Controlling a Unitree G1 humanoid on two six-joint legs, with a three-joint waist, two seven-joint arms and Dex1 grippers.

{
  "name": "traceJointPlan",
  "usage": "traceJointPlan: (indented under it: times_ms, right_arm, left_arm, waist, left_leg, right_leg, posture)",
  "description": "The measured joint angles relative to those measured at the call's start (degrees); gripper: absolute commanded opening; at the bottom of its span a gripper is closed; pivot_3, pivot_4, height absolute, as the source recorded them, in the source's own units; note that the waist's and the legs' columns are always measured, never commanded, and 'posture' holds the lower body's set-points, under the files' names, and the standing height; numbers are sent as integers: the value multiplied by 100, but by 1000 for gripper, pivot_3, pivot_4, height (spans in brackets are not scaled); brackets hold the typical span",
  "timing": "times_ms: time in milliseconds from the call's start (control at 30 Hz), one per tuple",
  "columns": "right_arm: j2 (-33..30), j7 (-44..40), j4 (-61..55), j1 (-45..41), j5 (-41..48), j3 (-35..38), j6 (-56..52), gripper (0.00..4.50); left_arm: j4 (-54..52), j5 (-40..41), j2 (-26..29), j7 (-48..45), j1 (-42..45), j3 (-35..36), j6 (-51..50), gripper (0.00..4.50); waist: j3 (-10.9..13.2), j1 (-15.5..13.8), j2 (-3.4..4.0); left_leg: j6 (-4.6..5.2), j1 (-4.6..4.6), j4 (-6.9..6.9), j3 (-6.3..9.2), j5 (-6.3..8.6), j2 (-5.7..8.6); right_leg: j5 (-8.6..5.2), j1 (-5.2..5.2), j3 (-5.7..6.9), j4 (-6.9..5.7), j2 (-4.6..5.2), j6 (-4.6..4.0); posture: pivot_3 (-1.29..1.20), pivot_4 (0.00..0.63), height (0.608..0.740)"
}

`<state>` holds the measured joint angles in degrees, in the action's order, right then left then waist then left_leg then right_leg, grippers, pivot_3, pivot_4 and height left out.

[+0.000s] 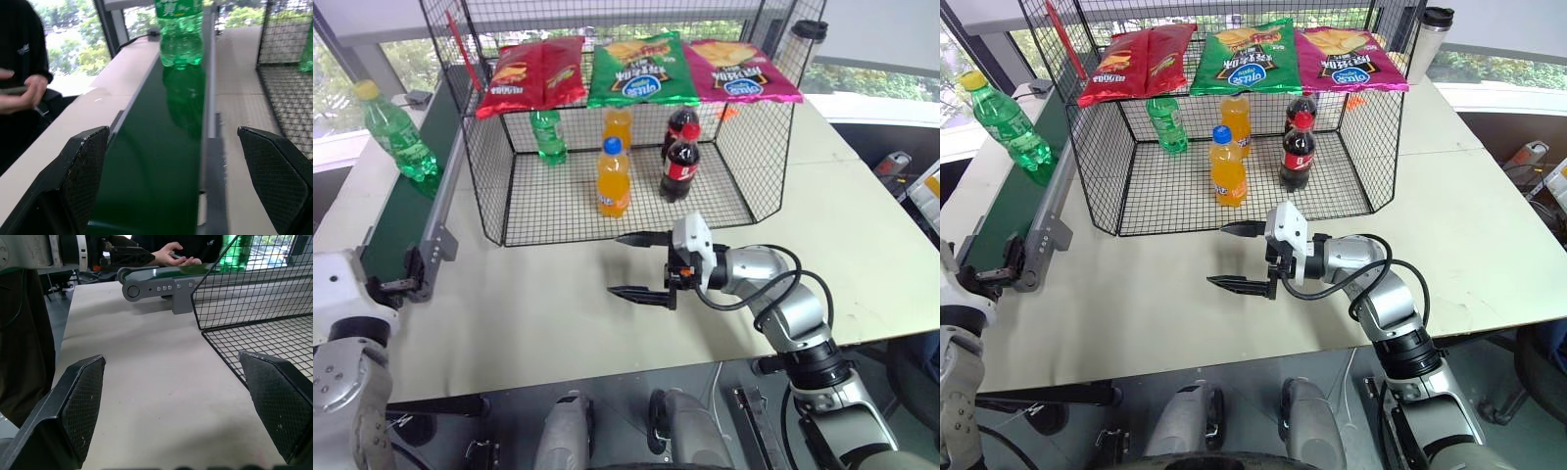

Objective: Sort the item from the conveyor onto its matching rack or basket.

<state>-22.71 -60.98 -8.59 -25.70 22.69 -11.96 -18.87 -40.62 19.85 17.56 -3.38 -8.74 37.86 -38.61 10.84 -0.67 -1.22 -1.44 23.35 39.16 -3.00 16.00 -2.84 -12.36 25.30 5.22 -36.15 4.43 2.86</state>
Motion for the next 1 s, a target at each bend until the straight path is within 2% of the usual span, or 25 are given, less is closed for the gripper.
traceJointPlan:
  times_ms: [433, 1000]
  right_arm:
    - [9, 49, 214, -2, -32, -6, 56, 4500]
    - [18, 113, 301, 0, -138, -7, 193, 4500]
  left_arm:
    - [249, 329, 27, 124, 209, 196, -66, 4375]
    - [700, 248, 272, 282, 626, 163, 18, 4375]
  waist:
    - [0, -3, 0]
    - [0, -5, 0]
  left_leg:
    - [0, 0, 0, -1, 0, 0]
    - [0, -1, 0, -1, 0, 0]
  right_leg:
    - [0, -1, 0, 0, 1, 0]
    - [8, -2, 1, -1, 0, 12]
  posture:
    - [0, 150, 740]
    - [0, 150, 740]
